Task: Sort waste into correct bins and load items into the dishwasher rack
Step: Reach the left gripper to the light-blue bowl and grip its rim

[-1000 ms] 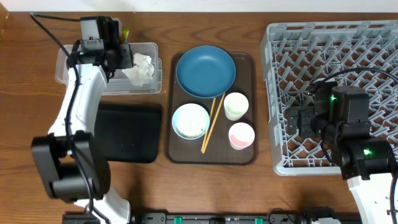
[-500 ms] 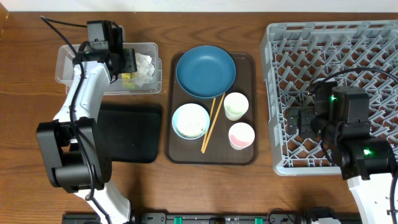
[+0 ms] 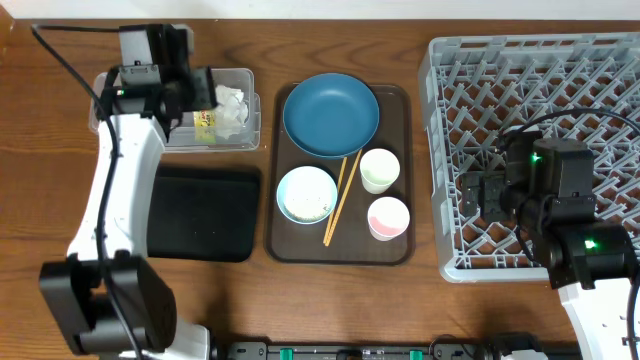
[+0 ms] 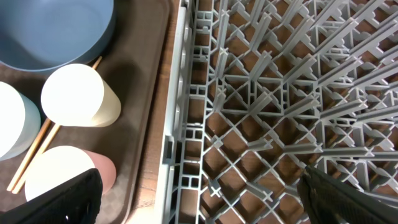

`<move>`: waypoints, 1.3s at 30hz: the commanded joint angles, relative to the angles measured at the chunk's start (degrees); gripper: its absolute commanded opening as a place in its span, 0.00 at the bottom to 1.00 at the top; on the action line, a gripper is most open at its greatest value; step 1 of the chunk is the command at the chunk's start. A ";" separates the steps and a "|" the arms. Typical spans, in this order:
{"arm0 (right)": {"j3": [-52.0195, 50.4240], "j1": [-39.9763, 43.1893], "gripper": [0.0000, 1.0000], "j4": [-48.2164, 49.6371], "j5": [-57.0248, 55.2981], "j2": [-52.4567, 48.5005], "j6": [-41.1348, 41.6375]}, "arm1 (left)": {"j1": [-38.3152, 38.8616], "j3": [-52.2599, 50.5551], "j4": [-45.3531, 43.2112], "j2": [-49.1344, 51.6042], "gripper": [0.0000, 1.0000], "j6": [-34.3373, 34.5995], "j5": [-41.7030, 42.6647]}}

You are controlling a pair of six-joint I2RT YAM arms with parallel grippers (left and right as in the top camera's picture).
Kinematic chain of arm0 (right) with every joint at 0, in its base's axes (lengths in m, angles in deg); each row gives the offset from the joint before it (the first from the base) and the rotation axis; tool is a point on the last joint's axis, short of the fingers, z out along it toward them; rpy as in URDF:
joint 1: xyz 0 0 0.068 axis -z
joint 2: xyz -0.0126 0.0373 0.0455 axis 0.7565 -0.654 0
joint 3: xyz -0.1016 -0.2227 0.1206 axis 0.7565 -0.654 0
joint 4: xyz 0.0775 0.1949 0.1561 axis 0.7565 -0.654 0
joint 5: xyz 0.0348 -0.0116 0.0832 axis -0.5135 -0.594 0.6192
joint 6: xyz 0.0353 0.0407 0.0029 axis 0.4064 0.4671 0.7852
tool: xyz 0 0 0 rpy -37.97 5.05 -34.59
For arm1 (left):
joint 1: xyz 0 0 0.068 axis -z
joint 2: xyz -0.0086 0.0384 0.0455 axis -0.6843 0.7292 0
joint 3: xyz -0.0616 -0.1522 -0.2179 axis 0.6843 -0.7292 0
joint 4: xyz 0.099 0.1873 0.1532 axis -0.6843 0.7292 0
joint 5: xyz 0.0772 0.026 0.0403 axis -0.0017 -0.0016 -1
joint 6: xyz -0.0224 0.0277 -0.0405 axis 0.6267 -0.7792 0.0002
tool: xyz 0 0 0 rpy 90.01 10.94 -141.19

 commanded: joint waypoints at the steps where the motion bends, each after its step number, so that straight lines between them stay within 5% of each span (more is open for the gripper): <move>1: 1.16 -0.42 0.99 0.13 0.02 0.57 0.61 | 3.23 -0.04 4.42 -0.92 0.58 1.84 3.82; 6: 1.16 -0.42 0.99 0.09 0.02 0.57 0.61 | 6.99 -0.04 15.74 -1.09 0.71 3.32 3.82; 14: 1.16 -0.42 0.99 0.13 0.00 0.57 0.61 | 11.47 -0.07 26.80 -1.11 0.72 9.11 3.82; 39: 1.16 -0.44 0.99 -0.09 0.02 0.57 0.61 | 36.33 -3.06 13.18 12.52 0.62 16.85 -1.49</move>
